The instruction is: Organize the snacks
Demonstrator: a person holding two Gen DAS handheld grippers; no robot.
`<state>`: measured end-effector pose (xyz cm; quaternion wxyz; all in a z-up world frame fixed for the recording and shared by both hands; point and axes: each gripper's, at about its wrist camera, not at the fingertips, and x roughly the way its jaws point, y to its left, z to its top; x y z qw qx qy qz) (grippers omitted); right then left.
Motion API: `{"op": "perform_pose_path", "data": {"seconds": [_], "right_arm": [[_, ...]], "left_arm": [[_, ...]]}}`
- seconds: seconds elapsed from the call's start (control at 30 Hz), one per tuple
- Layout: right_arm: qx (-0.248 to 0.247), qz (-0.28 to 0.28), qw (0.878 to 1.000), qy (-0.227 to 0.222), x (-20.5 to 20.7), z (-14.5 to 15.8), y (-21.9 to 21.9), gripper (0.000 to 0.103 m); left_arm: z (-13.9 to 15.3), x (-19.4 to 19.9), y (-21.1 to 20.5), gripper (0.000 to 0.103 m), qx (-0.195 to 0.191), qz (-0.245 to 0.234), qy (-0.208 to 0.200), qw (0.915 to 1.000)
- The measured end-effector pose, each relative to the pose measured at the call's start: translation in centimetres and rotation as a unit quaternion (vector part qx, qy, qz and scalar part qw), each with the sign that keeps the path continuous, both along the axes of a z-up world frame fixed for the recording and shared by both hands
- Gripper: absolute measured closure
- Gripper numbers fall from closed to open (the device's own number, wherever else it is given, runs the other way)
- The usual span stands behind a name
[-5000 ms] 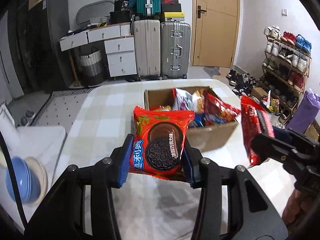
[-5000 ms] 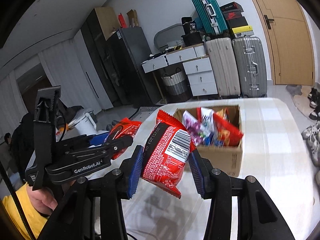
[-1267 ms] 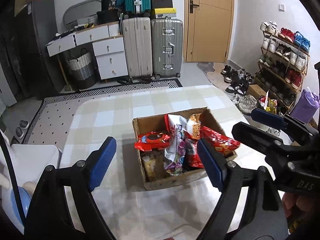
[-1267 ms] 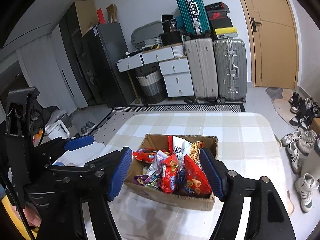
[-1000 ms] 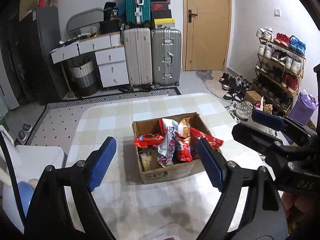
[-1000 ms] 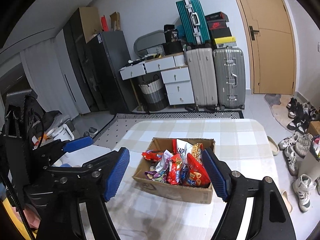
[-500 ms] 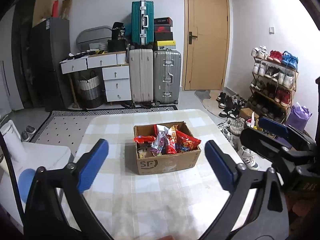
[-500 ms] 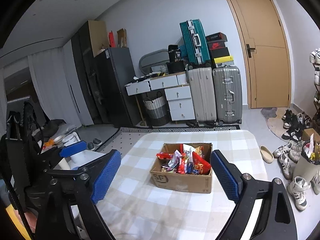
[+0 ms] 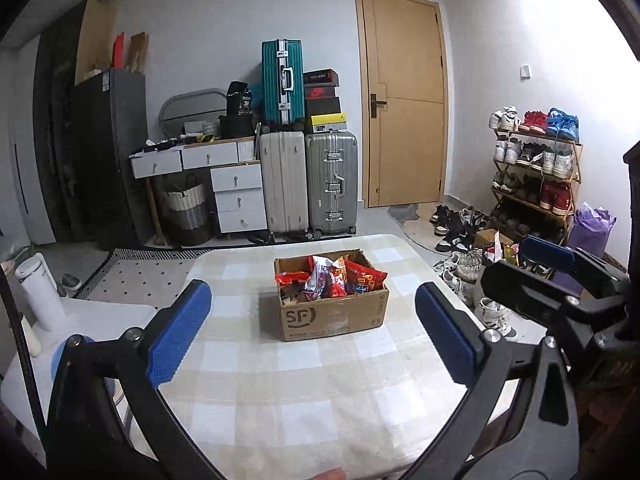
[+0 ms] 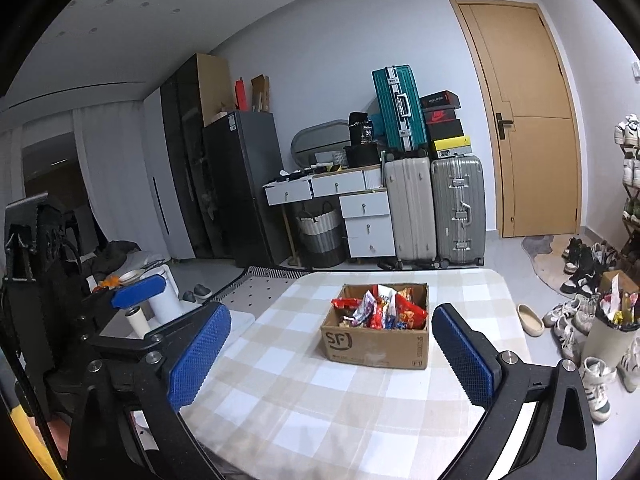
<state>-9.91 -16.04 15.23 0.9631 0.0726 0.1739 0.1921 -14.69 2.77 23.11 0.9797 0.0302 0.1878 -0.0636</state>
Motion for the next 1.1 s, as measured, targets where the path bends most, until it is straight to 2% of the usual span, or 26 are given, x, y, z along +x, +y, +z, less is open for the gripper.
{"op": "perform_pose_path", "data": {"seconds": [0.17, 0.37, 0.47, 0.7, 0.93, 1.1], "right_arm": [[-0.008, -0.011, 1.000, 0.003, -0.2, -1.0, -0.2, 0.000], [0.008, -0.020, 1.000, 0.004, 0.7, -3.0, -1.4, 0.000], [0.006, -0.039, 0.999, 0.009, 1.8, -4.4, -1.9, 0.000], [0.011, -0.052, 0.998, 0.045, 6.0, -8.3, -2.9, 0.001], [0.002, -0.077, 0.995, 0.060, 9.6, -11.6, -2.9, 0.001], [0.016, -0.077, 0.994, 0.075, 12.6, -13.6, -3.2, 0.001]], "left_arm": [[-0.1, -2.3, 1.7, 0.001, -0.049, -0.003, 0.000, 0.9988], [-1.1, -2.4, 3.7, 0.001, -0.064, 0.013, -0.005, 0.9979], [-2.4, -0.9, 4.9, 0.001, -0.075, 0.027, -0.008, 0.9968], [-6.7, 5.3, 6.3, 0.001, -0.076, 0.052, 0.018, 0.9956], [-12.2, 11.3, 5.9, 0.001, -0.067, 0.059, 0.046, 0.9950], [-14.6, 15.7, 5.2, 0.001, -0.042, 0.059, 0.048, 0.9962]]}}
